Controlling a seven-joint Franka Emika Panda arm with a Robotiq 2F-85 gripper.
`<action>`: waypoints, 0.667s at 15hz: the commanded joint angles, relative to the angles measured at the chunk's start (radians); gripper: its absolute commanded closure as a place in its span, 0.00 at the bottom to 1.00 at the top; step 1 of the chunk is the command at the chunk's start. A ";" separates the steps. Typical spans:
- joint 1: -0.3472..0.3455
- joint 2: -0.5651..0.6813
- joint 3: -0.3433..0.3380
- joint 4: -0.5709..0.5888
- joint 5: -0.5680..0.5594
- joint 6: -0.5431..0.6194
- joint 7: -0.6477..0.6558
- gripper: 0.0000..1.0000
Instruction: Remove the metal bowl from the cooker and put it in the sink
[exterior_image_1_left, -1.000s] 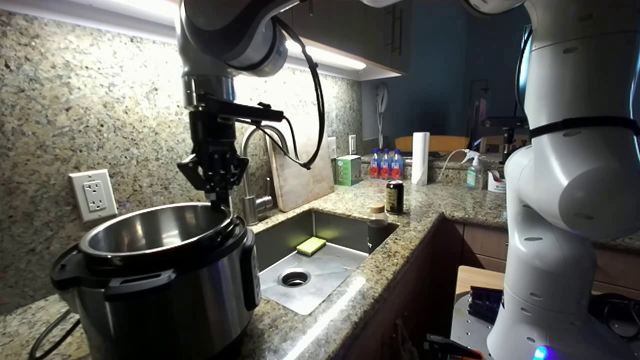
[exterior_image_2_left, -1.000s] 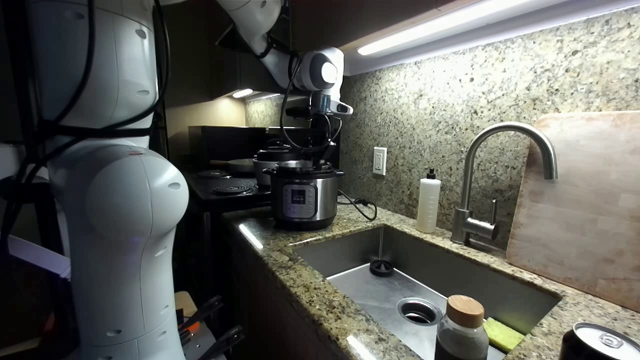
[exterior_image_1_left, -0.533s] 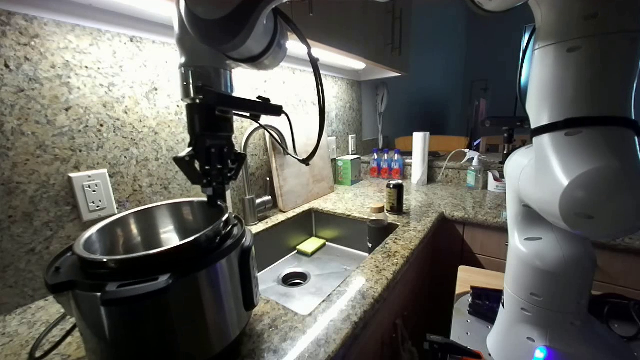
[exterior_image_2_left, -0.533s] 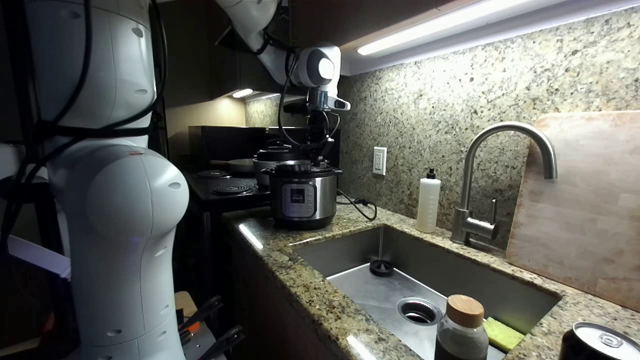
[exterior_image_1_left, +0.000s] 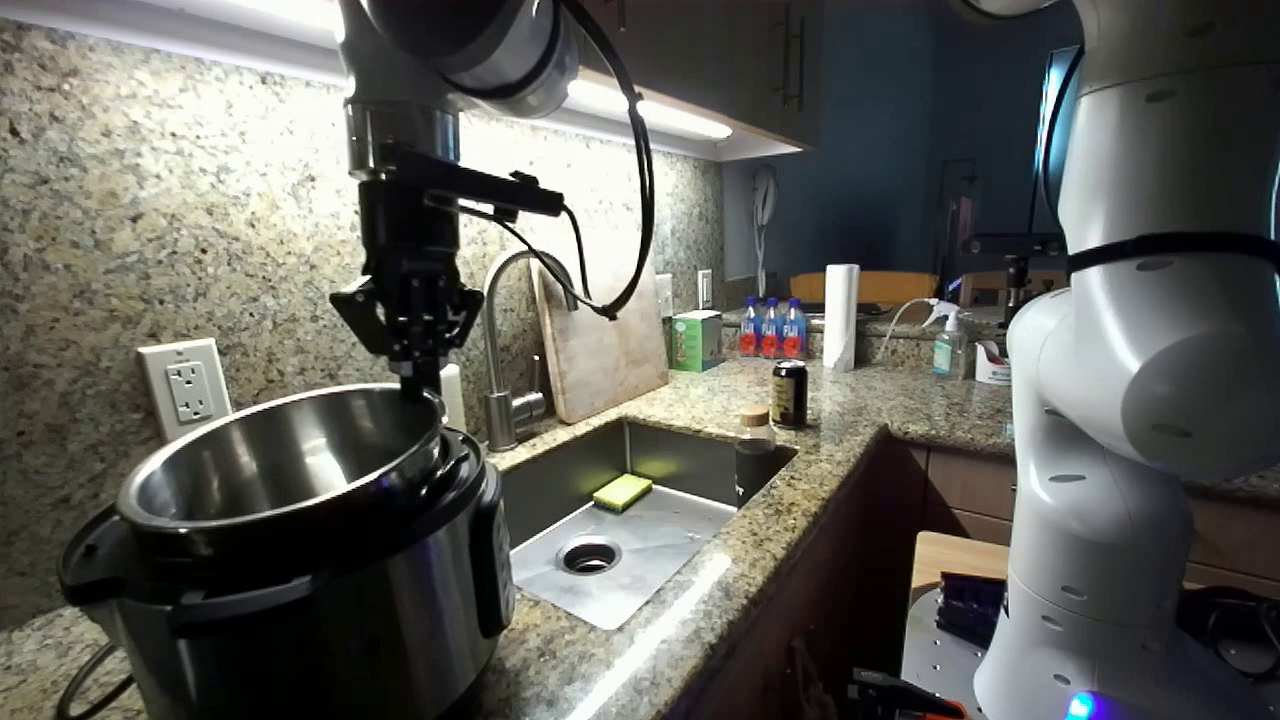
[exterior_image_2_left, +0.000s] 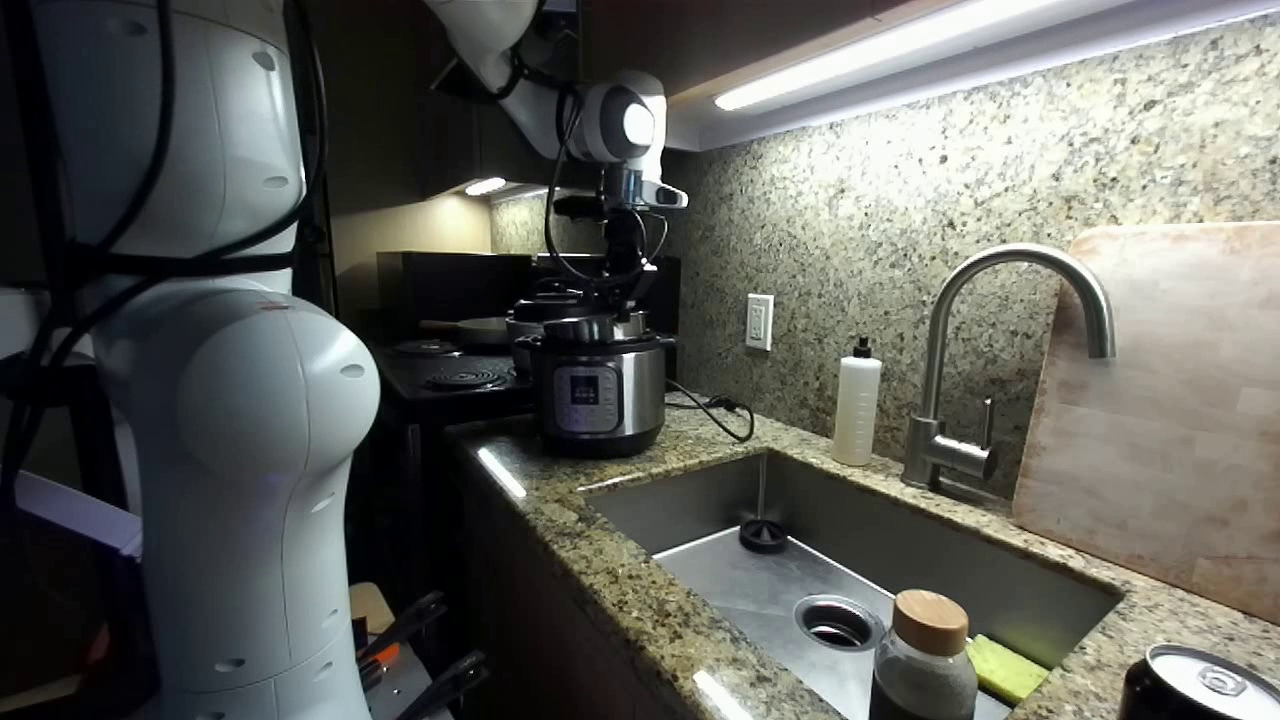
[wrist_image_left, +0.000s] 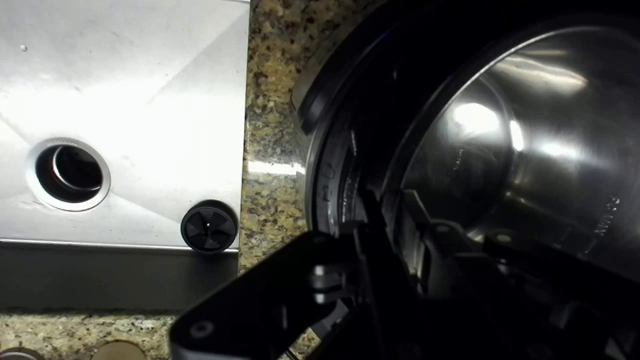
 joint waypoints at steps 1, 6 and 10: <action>0.018 -0.050 0.017 0.000 0.039 -0.008 0.022 0.90; 0.014 -0.095 0.019 0.021 0.044 -0.012 0.023 0.90; 0.018 -0.122 0.030 0.062 0.056 -0.019 0.022 0.91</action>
